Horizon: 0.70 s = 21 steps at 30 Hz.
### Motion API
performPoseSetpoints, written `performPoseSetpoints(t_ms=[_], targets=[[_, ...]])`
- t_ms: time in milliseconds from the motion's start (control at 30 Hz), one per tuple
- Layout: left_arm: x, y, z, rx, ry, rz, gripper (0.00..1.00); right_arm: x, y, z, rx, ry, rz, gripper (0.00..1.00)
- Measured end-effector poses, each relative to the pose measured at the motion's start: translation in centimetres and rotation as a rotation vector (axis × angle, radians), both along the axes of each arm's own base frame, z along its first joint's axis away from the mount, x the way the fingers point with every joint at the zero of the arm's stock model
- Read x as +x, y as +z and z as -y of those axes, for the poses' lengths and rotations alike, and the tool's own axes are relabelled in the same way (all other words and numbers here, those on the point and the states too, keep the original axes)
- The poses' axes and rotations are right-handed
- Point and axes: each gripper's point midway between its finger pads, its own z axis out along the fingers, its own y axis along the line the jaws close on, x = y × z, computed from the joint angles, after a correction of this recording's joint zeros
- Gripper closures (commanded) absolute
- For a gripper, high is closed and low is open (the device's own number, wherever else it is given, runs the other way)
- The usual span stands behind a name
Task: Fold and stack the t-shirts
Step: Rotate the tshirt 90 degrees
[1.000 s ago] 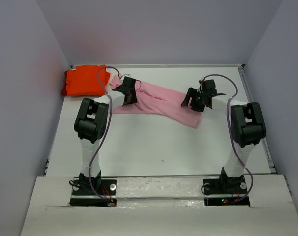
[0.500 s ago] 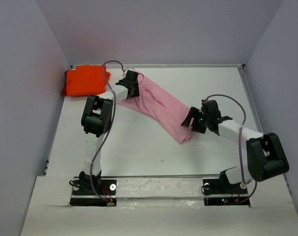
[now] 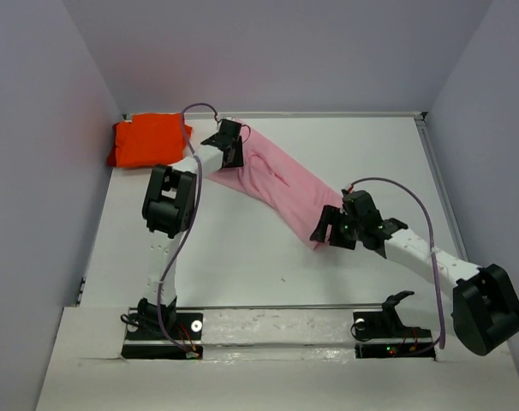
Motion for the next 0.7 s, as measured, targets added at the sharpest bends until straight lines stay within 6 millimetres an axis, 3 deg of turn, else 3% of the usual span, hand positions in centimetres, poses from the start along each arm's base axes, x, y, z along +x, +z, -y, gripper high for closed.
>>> performPoseSetpoints(t_ms=[167,267,367,467,700], targets=[[-1.7,2.6,-0.4,-0.001,-0.003,0.006,0.36,2.8,4.1,-0.6,-0.017,0.017,0.109,0.24],[-1.6,6.4,-0.2,-0.018,-0.009,0.073,0.36,5.7,6.8,-1.5,-0.033,0.032,0.187,0.23],[-1.2,9.5,0.1,-0.034,-0.011,0.133,0.36,8.0,7.2,-2.0,-0.069,0.039,0.214,0.23],[-1.1,10.7,0.2,-0.044,-0.013,0.156,0.36,9.5,5.3,-2.4,-0.113,0.042,0.186,0.23],[-1.5,9.8,0.1,-0.038,-0.015,0.134,0.36,11.3,-2.7,-2.8,-0.210,0.052,0.041,0.23]])
